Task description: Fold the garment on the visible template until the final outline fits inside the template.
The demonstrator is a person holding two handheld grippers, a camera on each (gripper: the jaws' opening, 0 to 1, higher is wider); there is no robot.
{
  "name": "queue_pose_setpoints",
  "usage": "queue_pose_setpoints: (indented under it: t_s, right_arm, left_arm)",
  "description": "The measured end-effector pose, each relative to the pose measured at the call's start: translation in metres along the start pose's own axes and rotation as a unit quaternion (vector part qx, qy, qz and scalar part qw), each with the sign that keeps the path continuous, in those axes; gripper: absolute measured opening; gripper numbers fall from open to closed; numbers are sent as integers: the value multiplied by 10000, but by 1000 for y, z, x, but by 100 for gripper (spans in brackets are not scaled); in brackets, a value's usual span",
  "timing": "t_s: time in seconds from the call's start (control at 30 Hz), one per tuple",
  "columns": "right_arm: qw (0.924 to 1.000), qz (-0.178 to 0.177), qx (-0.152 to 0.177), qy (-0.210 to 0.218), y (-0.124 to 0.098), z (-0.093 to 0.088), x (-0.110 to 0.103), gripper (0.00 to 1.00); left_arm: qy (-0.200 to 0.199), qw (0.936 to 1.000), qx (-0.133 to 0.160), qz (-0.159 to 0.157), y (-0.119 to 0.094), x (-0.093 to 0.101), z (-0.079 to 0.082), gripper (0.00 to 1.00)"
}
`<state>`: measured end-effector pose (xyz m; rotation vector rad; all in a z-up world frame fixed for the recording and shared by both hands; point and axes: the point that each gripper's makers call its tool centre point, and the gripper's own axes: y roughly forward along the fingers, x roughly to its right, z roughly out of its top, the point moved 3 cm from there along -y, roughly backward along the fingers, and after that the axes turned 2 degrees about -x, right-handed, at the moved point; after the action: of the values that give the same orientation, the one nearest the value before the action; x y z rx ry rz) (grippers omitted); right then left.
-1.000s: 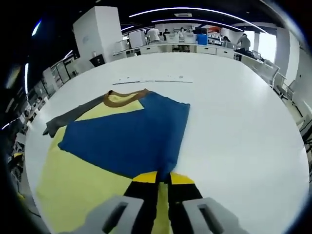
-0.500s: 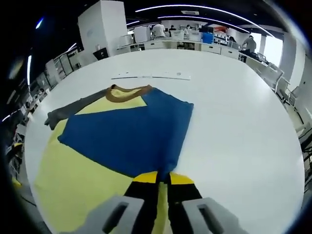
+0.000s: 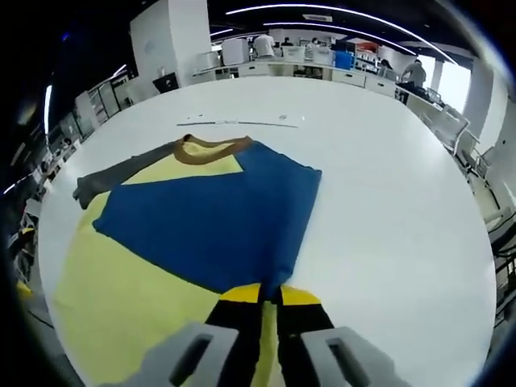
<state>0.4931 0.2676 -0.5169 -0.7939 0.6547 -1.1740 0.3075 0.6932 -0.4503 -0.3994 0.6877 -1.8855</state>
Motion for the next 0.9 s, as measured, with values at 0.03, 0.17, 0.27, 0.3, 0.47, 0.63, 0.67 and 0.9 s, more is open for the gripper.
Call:
queue_pose_setpoints:
  t_s: [0.03,0.17,0.27,0.3,0.47,0.63,0.67,0.9]
  right_arm:
    - [10000,-7,-8,-1,1,0,3,1]
    - [10000,-19,-35,10,-1,-1,4,1]
    - [10000,-24,-45,40,-2,-2,6,1]
    - [10000,-29,-45,44,-3,-3,5,1]
    - [9999,-52,-67,103,-5,-5,9,1]
    - [9998,-40,-62,178,-6,-6,6,2]
    - [9998,-46,-59,185,-6,-6,6,2]
    - [9995,-212,108,226,-11,0,13,16]
  left_arm:
    - [-6,10000,2,-7,0,1,0,99]
    - [9,10000,-9,-28,0,2,0,99]
    - [28,10000,-22,-32,0,1,0,99]
    - [25,10000,-21,-28,0,1,0,99]
    - [10,10000,-31,-29,0,-1,-2,99]
    - [15,10000,-37,-32,0,0,-1,99]
    - [16,10000,-38,-35,0,1,-1,99]
    - [28,10000,-28,-44,1,0,1,99]
